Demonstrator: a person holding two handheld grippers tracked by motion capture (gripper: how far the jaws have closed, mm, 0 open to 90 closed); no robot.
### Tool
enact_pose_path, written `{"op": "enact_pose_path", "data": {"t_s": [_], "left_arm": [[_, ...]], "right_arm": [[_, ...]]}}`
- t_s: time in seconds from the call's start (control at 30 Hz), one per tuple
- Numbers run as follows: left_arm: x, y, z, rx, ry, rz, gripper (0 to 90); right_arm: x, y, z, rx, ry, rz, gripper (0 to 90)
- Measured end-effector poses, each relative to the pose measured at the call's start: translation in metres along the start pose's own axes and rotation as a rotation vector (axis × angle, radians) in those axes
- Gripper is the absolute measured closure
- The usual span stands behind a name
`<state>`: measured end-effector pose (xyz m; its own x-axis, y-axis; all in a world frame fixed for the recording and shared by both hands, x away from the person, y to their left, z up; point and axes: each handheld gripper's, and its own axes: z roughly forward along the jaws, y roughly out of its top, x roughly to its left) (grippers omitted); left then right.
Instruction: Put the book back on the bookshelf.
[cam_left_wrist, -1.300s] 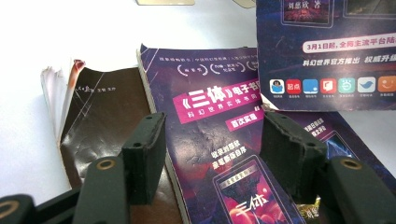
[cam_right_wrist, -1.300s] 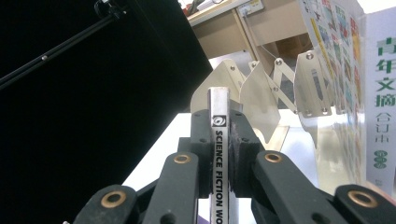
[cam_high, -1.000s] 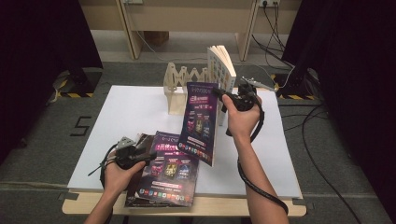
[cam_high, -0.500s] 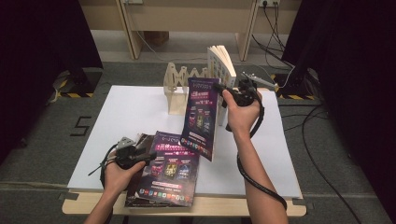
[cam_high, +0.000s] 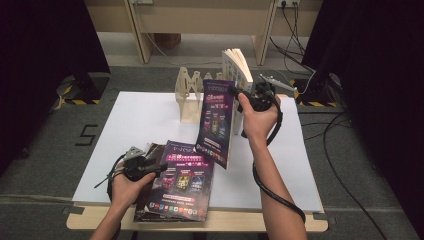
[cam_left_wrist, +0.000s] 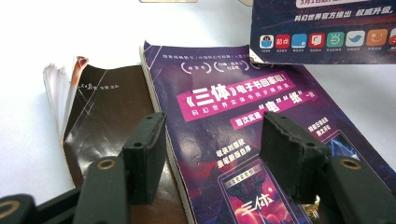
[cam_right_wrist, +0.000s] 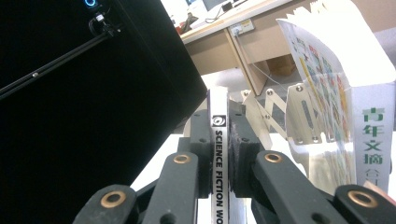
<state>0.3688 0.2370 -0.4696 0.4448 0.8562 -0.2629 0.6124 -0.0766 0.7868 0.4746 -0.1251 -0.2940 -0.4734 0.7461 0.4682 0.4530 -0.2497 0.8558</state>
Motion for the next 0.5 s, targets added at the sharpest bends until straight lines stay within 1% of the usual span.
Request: {"op": "enact_pose_path", "data": {"t_s": [0.1, 0.2, 0.37, 0.4, 0.5], "left_arm": [[0.0008, -0.0003, 0.0005, 0.0, 0.001, 0.0, 40.3], [0.0008, -0.0005, 0.0006, 0.0, 0.001, 0.0, 40.3], [0.0004, 0.0, 0.0, -0.003, -0.001, -0.002, 40.4], [0.0005, 0.0, 0.0, -0.003, -0.001, -0.001, 40.4], [0.0005, -0.0003, 0.0007, -0.001, -0.001, -0.001, 40.4]], "right_arm": [[0.0014, 0.0019, 0.0018, -0.004, -0.002, 0.005, 83.2], [0.0016, 0.0028, 0.0026, -0.008, -0.003, -0.007, 83.2], [0.001, 0.0056, 0.0038, -0.019, -0.008, -0.003, 83.3], [0.0017, 0.0062, 0.0037, -0.019, -0.008, 0.005, 83.2], [0.0022, 0.0095, 0.0042, -0.029, -0.011, -0.006, 83.2]]}}
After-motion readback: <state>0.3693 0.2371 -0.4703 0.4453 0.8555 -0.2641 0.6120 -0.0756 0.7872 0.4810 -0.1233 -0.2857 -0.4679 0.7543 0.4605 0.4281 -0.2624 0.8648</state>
